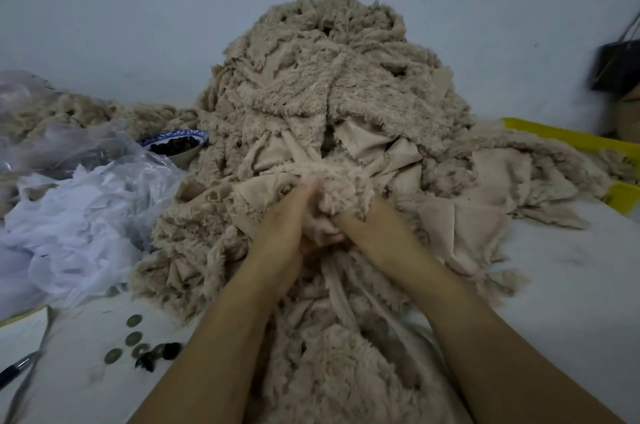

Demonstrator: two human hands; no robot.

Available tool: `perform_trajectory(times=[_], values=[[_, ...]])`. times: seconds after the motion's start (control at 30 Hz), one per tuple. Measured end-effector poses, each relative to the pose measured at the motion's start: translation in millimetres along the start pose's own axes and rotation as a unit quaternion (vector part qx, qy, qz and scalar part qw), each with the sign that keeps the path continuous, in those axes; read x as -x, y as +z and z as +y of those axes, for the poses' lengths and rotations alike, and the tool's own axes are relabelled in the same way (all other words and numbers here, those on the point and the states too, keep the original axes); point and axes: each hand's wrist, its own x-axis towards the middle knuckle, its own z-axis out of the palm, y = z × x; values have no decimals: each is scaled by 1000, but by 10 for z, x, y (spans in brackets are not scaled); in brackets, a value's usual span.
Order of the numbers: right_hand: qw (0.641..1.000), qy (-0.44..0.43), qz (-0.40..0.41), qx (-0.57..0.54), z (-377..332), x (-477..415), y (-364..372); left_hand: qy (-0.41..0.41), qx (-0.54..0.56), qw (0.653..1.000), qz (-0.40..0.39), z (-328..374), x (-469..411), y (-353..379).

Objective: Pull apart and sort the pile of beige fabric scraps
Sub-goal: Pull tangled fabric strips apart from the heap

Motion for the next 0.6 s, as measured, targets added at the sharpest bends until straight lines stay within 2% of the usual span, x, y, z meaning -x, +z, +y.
perform_trajectory(times=[0.07,0.13,0.2,0.23,0.27,0.3,0.33,0.37,0.4,0.53,0.6], values=[[999,16,27,21,56,-19,-71,0,-108,994,-24,-31,10,-37],[997,34,18,61,85,-35,-147,71,-260,963,-27,-50,45,-87],[995,72,42,56,90,-76,-233,146,-280,949,23,-37,68,-104],[991,100,80,-29,85,-107,-305,179,-274,943,67,-39,63,-115],[967,113,128,-190,73,-141,-397,220,-279,928,111,-33,56,-134],[902,107,175,-380,40,-166,-486,254,-300,907,154,-28,47,-161],[830,83,205,-512,40,-166,-560,270,-320,888,191,-26,30,-186],[788,70,215,-573,68,-150,-599,263,-348,873,217,-27,9,-213],[793,80,208,-566,71,-135,-575,239,-384,861,232,-37,-19,-244],[938,109,127,-303,125,-120,-283,80,-530,815,221,-112,-101,-324],[981,89,92,-148,142,-95,-171,116,-501,831,210,-124,-105,-352]])
